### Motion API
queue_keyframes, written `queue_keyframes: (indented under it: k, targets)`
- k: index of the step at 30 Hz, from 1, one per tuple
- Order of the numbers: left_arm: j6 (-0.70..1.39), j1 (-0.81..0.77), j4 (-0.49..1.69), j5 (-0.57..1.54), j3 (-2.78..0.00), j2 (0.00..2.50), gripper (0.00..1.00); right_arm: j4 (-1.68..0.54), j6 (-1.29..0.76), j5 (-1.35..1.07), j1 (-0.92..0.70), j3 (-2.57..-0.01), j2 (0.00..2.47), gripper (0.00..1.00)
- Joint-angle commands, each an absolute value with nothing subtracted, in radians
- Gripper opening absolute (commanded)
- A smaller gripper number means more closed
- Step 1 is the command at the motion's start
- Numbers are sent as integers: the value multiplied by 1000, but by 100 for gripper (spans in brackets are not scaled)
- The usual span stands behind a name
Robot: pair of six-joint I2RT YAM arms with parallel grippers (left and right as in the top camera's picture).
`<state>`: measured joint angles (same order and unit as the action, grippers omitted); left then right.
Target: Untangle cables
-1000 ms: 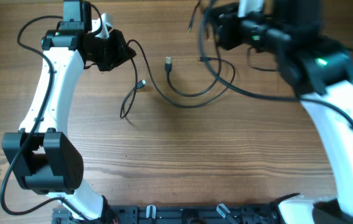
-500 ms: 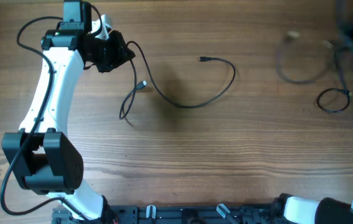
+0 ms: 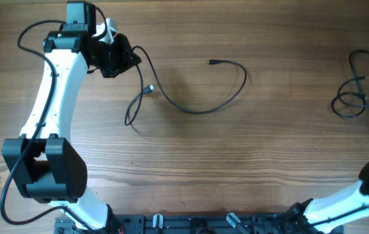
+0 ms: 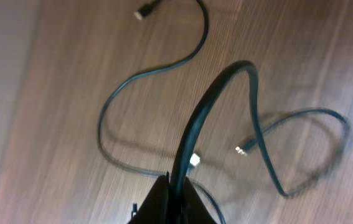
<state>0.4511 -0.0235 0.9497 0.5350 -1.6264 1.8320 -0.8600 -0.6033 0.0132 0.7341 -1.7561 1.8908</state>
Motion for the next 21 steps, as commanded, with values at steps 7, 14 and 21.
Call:
queue_keyframes:
  k: [7,14,21]
  targets:
    - [457,-39,966,526,-1636,1827,4,-829,-516,-281,732,-1750,1942,100]
    - [457,-163,965,525,-1634,1829,7,-840,-360,-593,648,-1750,1829,100]
    - [537,-297,956,408,-1632,1829,7,-905,-333,-592,456,-1750,1776,100]
